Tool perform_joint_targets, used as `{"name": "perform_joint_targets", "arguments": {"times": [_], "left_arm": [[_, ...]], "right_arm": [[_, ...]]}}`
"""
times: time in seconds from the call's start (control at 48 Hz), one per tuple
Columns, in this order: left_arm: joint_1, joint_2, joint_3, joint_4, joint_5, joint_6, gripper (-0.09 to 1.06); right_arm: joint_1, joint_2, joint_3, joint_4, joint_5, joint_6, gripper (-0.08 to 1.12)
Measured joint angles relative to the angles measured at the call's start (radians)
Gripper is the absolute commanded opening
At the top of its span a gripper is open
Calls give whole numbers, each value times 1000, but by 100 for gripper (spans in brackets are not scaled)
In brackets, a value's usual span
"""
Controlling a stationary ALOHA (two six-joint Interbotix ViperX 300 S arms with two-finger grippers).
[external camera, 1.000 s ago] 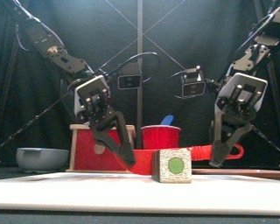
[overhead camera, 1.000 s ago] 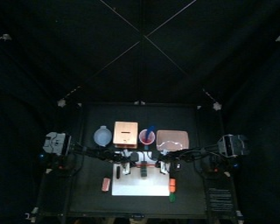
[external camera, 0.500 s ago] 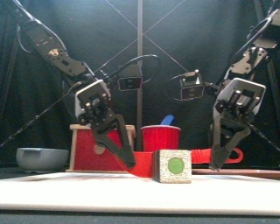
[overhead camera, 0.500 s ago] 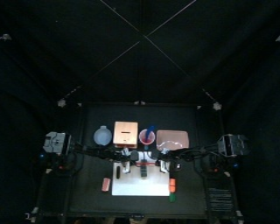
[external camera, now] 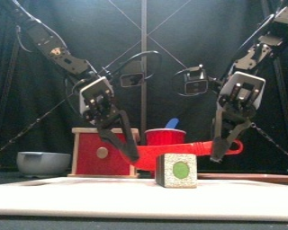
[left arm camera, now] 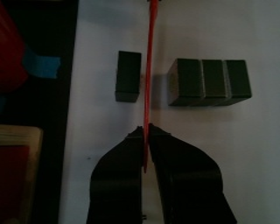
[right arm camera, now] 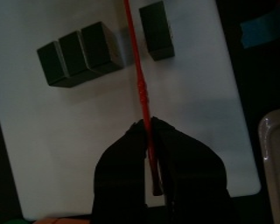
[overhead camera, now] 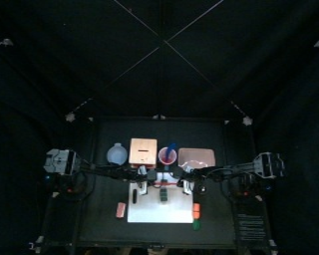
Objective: Place sushi on board then cut the sushi with the knife then place the pieces on the plate
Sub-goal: Cut the sushi into 4 pieces
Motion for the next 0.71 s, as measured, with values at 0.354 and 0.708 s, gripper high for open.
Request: {"name": "perform_joint_targets", "arguments": {"times": [0.354,0.708], "left_arm": [[-95,-77,28,-11,2,-6,45],[-112,-28,12,-72,-12,-6,45]], "right_arm": [[81,-46,-11,60,21,0,30],[97,-20,3,86,20,0,30]]}}
